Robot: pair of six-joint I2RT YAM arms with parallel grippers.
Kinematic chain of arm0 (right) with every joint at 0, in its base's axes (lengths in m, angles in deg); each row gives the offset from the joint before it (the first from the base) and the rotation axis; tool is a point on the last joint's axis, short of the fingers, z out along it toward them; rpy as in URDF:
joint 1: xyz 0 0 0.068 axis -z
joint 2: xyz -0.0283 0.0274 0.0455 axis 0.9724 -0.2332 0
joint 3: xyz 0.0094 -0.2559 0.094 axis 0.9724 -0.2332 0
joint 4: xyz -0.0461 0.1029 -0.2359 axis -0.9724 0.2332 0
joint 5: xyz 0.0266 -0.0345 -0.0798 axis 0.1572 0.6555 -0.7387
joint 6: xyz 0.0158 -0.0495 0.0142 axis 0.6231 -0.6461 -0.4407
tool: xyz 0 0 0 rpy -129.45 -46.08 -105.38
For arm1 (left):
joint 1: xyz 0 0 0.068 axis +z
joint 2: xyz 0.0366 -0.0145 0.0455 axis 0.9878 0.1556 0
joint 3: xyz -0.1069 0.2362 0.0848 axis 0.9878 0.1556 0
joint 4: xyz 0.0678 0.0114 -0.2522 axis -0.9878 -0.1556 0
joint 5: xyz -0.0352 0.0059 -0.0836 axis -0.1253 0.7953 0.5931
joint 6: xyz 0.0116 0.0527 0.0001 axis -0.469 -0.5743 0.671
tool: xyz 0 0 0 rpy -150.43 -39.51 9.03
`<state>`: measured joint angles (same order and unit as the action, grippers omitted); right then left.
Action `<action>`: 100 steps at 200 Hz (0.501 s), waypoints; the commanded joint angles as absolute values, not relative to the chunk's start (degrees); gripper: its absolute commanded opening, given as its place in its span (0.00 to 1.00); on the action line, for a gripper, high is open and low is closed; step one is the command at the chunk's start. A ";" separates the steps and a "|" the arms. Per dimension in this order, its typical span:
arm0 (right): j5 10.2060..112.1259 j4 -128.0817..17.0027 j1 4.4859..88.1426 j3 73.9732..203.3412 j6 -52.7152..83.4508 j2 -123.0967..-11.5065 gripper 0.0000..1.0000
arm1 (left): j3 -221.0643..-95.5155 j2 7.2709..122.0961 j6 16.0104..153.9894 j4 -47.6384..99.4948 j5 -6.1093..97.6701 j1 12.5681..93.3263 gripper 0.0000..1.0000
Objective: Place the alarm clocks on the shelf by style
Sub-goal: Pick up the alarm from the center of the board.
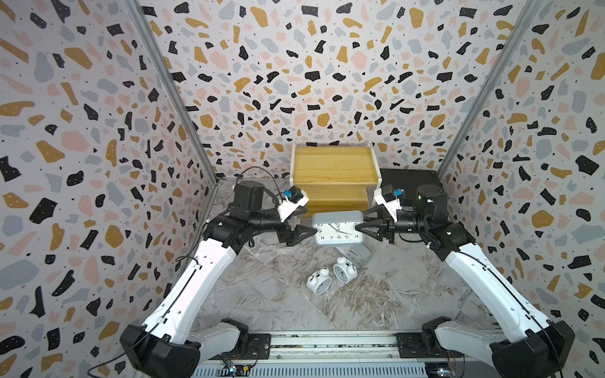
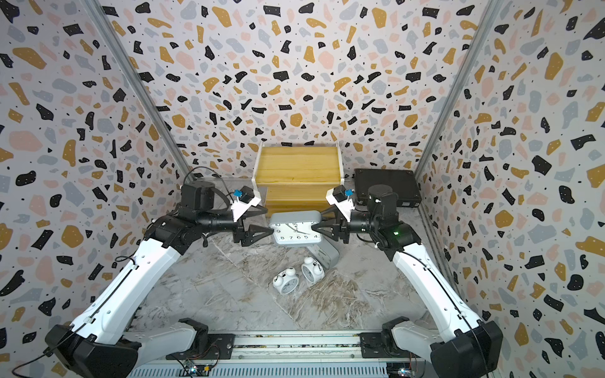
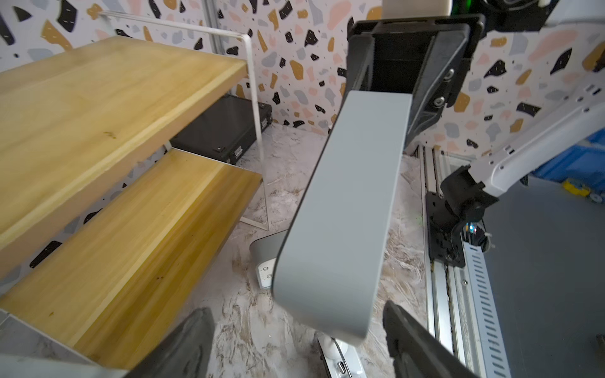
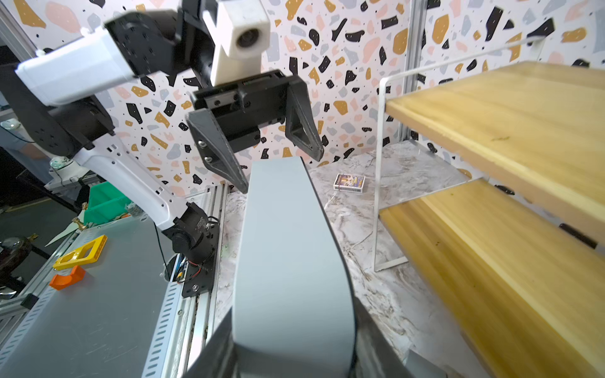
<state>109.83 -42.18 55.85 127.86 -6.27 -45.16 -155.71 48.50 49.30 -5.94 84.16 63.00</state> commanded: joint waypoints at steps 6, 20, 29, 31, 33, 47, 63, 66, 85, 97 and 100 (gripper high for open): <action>114.10 -45.27 56.61 132.68 -3.79 -44.06 0.18 | -151.33 45.92 59.80 10.03 94.81 65.12 0.84; 115.76 -46.81 56.74 133.26 -2.41 -44.34 0.18 | -150.33 45.51 60.87 11.64 96.63 65.40 0.83; 116.97 -48.32 56.76 133.36 -1.42 -44.56 0.18 | -150.31 45.58 60.94 11.64 97.70 65.50 0.82; 117.18 -48.71 56.75 133.36 -1.08 -44.60 0.18 | -150.36 45.59 60.93 11.64 98.04 65.47 0.81; 117.37 -49.06 56.74 133.36 -0.81 -44.68 0.18 | -150.39 45.63 60.93 11.64 98.41 65.51 0.81; 117.76 -50.68 56.74 133.49 0.55 -44.94 0.18 | -150.49 45.77 60.59 11.64 100.66 65.53 0.78; 118.05 -51.41 56.74 133.79 1.23 -45.35 0.19 | -150.23 45.77 60.05 11.65 102.01 65.42 0.75; 118.14 -51.61 56.74 133.84 1.37 -45.44 0.19 | -150.16 45.77 59.99 11.64 102.11 65.44 0.75; 118.73 -54.85 56.74 133.79 3.62 -46.22 0.19 | -150.14 45.85 59.90 11.70 103.60 65.40 0.72; 119.08 -56.14 56.74 133.73 4.76 -46.59 0.19 | -150.06 45.85 59.92 11.67 104.13 65.34 0.72; 119.21 -56.57 56.74 133.67 5.17 -46.63 0.19 | -150.05 45.85 59.95 11.64 104.08 65.36 0.72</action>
